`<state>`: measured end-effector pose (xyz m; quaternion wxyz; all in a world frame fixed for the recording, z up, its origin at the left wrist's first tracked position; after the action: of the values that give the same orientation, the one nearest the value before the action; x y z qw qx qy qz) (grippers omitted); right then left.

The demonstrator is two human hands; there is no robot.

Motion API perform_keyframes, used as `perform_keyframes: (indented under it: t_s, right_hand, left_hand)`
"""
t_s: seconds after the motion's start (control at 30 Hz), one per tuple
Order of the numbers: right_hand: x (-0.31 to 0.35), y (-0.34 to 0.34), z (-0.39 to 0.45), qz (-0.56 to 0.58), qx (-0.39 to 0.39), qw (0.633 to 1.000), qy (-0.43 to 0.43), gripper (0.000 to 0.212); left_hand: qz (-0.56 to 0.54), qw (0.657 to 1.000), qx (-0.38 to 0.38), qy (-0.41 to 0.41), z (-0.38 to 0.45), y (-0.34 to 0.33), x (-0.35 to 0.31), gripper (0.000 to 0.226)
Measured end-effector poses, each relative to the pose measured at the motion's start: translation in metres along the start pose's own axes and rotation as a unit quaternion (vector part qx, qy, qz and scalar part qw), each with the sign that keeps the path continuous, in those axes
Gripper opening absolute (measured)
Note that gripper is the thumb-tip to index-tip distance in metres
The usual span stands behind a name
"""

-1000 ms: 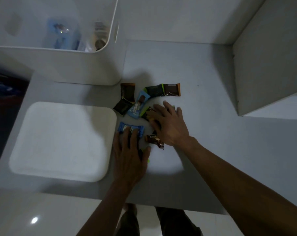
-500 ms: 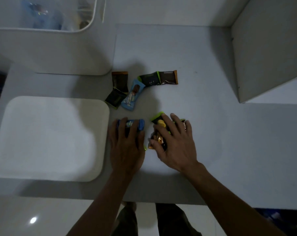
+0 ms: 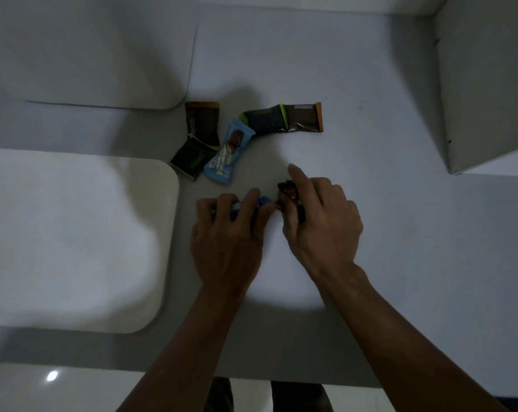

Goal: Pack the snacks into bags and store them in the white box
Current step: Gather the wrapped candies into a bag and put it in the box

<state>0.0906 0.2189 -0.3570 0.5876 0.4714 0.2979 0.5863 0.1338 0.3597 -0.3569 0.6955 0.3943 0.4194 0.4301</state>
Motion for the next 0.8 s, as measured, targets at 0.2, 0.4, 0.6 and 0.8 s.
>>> perform_keyframes:
  t_s: [0.2, 0.4, 0.6, 0.8]
  right_hand:
    - [0.001, 0.005, 0.004, 0.059, 0.032, 0.998, -0.023, 0.047]
    - [0.011, 0.05, 0.003, 0.175, 0.062, 0.967, -0.176, 0.045]
    - [0.053, 0.1, 0.088, 0.254, 0.032, 0.941, -0.222, 0.046]
    - [0.138, 0.146, 0.228, 0.306, -0.048, 0.942, -0.133, 0.046]
  left_hand:
    - [-0.044, 0.998, 0.037, 0.041, 0.01, 0.005, 0.0, 0.043]
    - [-0.135, 0.974, 0.091, 0.158, 0.019, 0.047, 0.007, 0.038]
    - [-0.222, 0.946, -0.054, 0.23, 0.102, 0.15, 0.034, 0.04]
    - [-0.27, 0.923, -0.159, 0.224, 0.222, 0.226, 0.084, 0.036]
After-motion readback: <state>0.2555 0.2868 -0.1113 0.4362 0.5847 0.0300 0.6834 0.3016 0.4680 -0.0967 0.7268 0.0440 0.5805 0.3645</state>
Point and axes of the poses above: each hand's wrist, its own z-axis towards the middle knuckle, its own y-axis out of the back of the hand, x = y × z, the point moved 6 cm from there along z, towards the middle knuckle, and after that the axes turned 10 degrees about y, right-handed, at the moved point
